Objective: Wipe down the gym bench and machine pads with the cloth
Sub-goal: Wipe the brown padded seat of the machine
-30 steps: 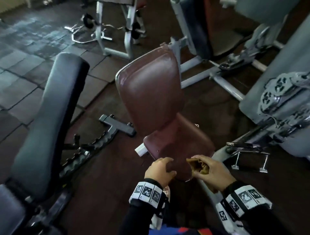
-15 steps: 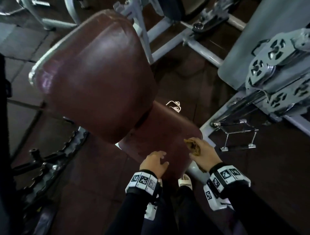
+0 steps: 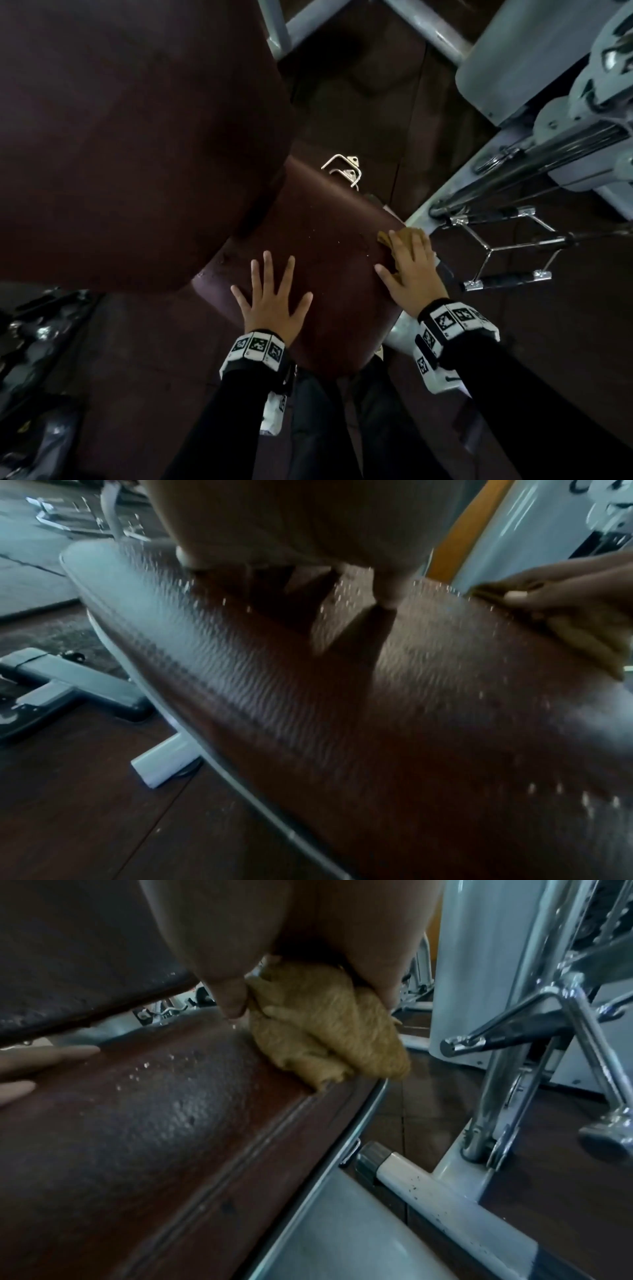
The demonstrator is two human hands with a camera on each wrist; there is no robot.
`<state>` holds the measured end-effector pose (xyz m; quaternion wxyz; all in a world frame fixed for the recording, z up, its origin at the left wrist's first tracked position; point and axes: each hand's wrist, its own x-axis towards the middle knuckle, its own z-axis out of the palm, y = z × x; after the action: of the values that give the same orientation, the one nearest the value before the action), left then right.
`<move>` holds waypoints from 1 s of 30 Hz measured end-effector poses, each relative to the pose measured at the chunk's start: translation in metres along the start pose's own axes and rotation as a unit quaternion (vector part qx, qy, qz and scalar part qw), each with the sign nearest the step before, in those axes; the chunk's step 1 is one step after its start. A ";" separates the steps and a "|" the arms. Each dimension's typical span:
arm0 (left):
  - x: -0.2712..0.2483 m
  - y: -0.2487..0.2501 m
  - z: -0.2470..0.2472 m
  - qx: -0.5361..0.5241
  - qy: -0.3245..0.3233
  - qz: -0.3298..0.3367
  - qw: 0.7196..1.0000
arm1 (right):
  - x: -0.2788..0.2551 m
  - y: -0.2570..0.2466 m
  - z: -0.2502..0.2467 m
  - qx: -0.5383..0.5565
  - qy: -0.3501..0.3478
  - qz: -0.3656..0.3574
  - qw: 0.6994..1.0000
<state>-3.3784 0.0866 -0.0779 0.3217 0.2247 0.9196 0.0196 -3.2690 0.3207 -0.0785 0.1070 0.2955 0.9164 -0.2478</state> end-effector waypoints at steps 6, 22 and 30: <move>0.004 -0.004 0.016 -0.014 0.034 0.006 0.999 | 0.034 -0.014 0.001 -0.069 0.029 0.002 0.997; 0.003 -0.004 0.015 -0.039 0.023 0.017 0.999 | -0.041 0.012 0.025 -0.138 0.012 -0.249 0.959; 0.003 -0.004 0.014 -0.043 0.013 0.018 0.999 | 0.034 -0.007 0.003 -0.127 0.060 -0.118 0.983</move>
<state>-3.3733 0.0831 -0.0915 0.3189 0.2273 0.9177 0.0674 -3.3002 0.3308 -0.0905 0.0585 0.1840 0.9736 -0.1221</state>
